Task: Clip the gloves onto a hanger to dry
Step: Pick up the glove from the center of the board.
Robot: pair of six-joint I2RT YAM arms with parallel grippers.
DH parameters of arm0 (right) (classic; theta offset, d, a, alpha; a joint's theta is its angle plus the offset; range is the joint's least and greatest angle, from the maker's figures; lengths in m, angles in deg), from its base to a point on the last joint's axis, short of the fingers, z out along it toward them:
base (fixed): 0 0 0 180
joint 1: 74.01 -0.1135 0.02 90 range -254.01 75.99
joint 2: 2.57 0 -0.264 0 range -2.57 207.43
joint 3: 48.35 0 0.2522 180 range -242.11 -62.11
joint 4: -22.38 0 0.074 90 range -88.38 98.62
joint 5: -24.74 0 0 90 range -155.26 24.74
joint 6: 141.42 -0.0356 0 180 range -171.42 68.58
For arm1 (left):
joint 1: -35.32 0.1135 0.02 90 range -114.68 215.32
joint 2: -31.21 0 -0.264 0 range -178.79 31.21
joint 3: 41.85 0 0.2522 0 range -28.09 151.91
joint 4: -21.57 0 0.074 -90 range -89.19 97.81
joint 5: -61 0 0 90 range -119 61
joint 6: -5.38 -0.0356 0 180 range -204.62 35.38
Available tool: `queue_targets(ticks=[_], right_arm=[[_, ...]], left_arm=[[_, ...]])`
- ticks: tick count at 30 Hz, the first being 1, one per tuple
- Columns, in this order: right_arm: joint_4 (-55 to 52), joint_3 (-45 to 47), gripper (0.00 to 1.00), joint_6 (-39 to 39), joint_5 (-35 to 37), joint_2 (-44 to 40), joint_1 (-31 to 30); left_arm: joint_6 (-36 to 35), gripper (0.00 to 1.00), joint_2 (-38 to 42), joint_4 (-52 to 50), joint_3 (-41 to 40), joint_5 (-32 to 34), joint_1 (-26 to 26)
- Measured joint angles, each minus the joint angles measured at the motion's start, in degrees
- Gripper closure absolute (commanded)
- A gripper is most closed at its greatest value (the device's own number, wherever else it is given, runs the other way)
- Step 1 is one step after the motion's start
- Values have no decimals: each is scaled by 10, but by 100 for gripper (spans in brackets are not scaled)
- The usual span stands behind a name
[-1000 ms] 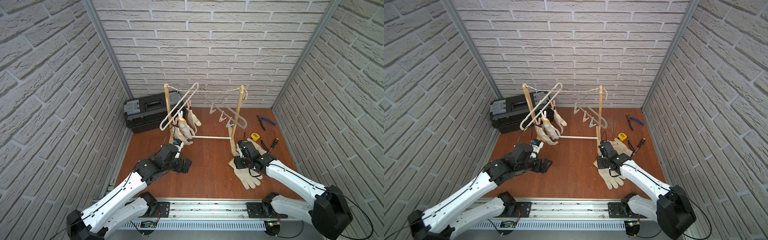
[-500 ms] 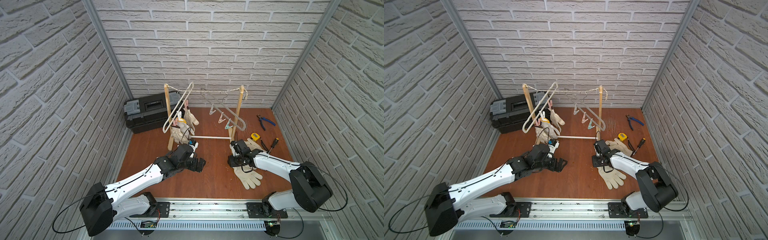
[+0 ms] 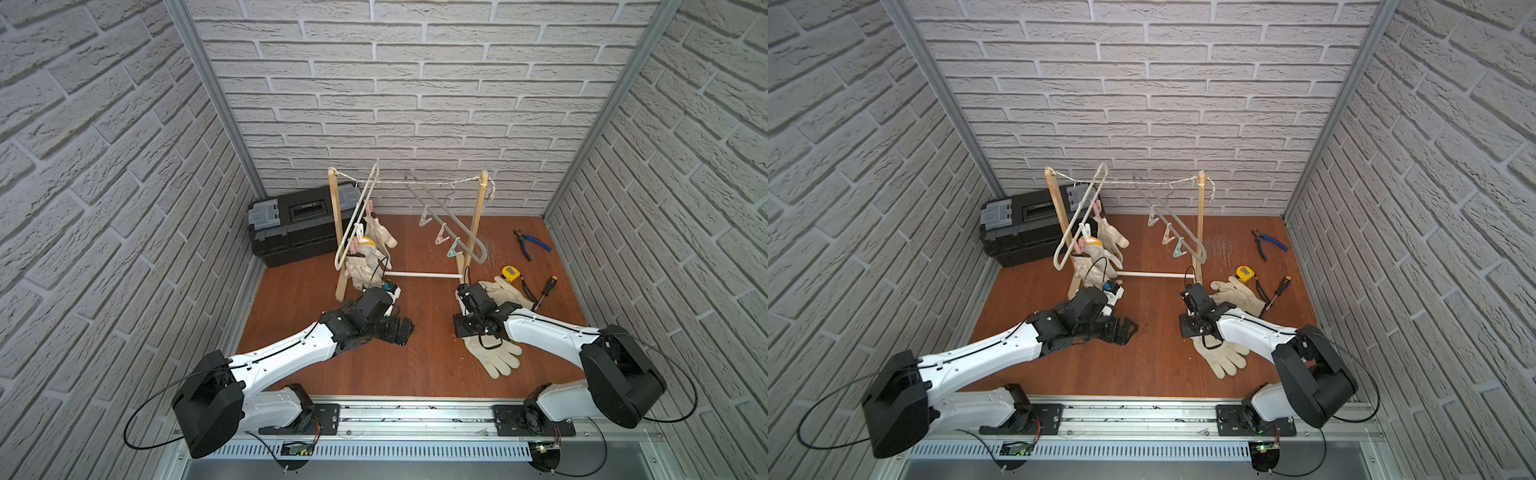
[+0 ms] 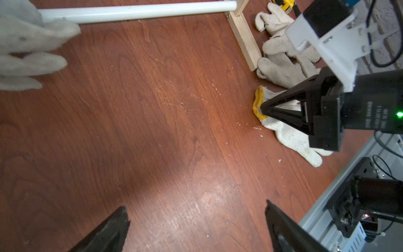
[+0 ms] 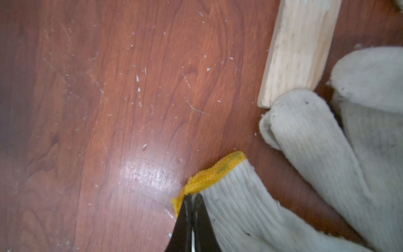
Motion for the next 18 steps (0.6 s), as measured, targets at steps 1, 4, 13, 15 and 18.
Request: queue_targets(ticks=[1,4,13,15,18], right_arm=[[-5,2,97,-2,-3,-11,-2],[-20,3,97,-3,-11,-52,-6],[-75,2,97,34,-106,-185,-22],[-89,-4,97,51,-136,-202,-25],[-101,-19,97,76,-180,-221,-33]], left_arm=[[-1,2,0,0,0,0,0],[-9,2,-1,1,0,-2,3],[-117,3,15,1,4,-6,5],[-162,5,19,-2,10,-15,8],[-228,7,17,-10,30,-39,15]])
